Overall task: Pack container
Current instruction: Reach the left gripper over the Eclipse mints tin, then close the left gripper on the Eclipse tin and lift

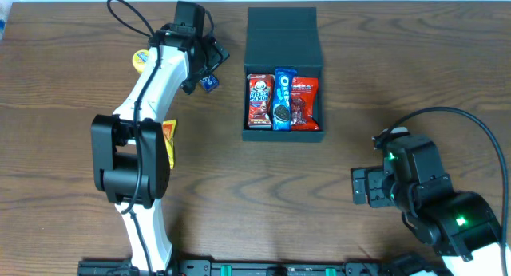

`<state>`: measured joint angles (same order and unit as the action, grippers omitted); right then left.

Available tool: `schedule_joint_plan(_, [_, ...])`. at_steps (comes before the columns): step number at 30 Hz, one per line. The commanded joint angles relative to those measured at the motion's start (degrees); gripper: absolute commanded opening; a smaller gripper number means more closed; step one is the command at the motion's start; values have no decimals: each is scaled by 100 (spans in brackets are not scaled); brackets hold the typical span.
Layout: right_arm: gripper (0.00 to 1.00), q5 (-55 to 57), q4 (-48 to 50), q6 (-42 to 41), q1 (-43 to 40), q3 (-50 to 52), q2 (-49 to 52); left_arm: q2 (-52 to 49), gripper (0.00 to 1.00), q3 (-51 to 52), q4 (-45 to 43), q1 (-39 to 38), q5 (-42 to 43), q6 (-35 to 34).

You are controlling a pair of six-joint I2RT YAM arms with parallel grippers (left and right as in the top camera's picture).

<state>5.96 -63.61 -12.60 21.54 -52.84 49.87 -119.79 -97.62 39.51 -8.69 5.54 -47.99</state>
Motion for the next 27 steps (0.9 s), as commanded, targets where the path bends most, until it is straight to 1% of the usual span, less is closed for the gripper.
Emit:
schedule_joint_plan(1, [99, -2, -9, -63, -35, -7, -9, -184, 96, -92, -107, 76, -103, -221])
schedule_joint_plan(6, [99, -2, -9, -63, -35, -7, -9, -398, 96, -326, 35, 214, -101, -219])
schedule_joint_plan(16, [99, 0, -9, -61, -35, -7, -9, -1327, 96, -1753, 1054, 306, 98, -68])
schedule_joint_plan(19, [99, -2, -9, -63, -35, -7, -9, -1506, 96, -1860, 1132, 306, 341, -70])
schedule_joint_plan(27, [99, -2, -9, -63, -35, -7, -9, -1808, 96, -1860, 1163, 295, 321, -42])
